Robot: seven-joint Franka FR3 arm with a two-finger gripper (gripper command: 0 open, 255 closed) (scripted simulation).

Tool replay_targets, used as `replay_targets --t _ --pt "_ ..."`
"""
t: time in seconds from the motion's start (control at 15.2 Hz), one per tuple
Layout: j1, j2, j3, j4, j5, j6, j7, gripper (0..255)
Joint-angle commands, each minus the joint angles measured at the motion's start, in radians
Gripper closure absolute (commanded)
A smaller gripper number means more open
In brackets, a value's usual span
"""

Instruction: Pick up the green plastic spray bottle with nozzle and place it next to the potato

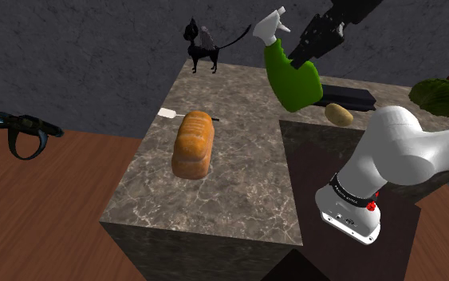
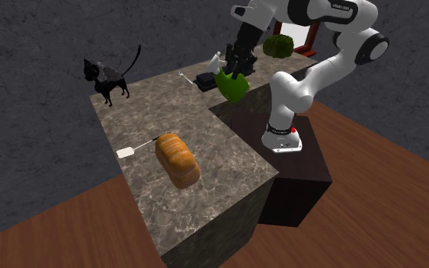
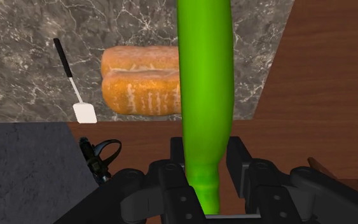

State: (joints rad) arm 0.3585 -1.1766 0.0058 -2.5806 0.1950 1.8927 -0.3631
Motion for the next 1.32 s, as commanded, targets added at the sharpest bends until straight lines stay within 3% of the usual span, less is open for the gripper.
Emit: replay_targets --t 0.0,0.59,1.25 --pt "-0.015 -0.049 -0.05 -0.017 -0.03 -0.041 -0.036 255" --pt "-0.092 -0.208 -0.279 0.002 -0.188 -0.243 -0.193 255" --pt "-0.142 -0.254 -0.523 0.144 -0.378 -0.43 -0.382 255"
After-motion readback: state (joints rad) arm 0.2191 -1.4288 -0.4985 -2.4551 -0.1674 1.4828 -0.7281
